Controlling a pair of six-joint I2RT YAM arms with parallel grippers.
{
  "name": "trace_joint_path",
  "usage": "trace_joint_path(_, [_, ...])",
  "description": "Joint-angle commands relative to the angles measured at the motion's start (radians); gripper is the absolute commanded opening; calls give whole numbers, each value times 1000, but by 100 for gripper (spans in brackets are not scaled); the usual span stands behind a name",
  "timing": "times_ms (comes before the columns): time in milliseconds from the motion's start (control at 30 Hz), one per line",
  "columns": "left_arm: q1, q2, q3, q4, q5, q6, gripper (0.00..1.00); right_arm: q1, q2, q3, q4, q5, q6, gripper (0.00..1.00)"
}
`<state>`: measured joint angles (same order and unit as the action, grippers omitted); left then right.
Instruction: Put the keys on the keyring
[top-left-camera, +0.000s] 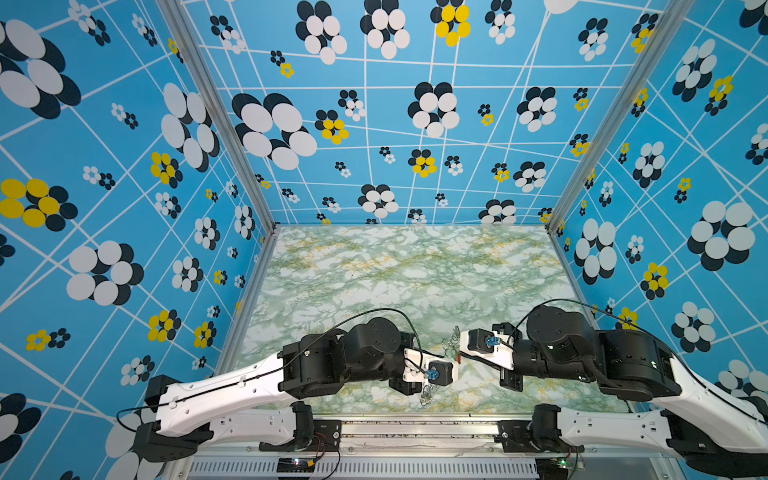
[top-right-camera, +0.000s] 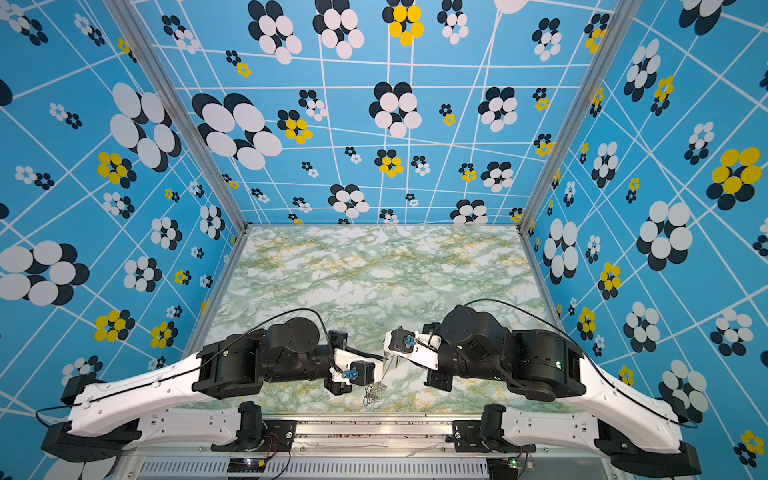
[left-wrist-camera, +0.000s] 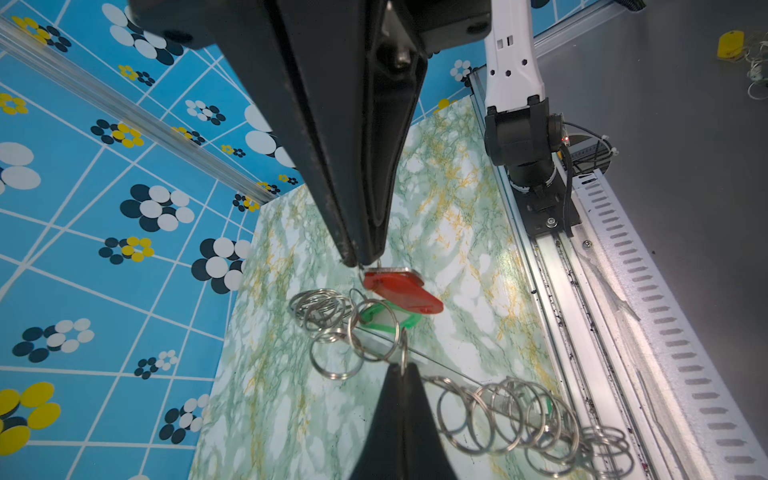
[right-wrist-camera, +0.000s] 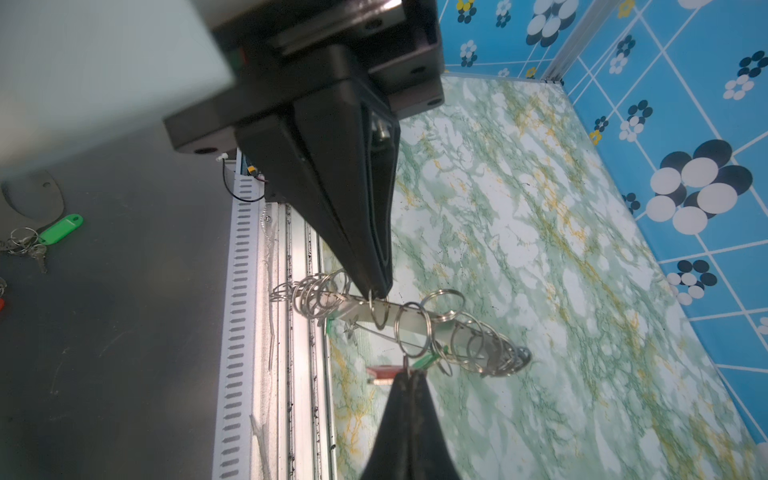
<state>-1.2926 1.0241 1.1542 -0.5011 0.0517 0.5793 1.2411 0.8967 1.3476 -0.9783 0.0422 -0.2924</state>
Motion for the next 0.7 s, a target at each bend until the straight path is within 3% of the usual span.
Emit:
trace_joint_path(0, [25,-19,31,48,84,-67,0,-1,-21,-31,68,-32,-23,0])
trace_joint_path(667, [49,1,54,45,167,-101,0,46,-13,-57,114,-48,-57,0])
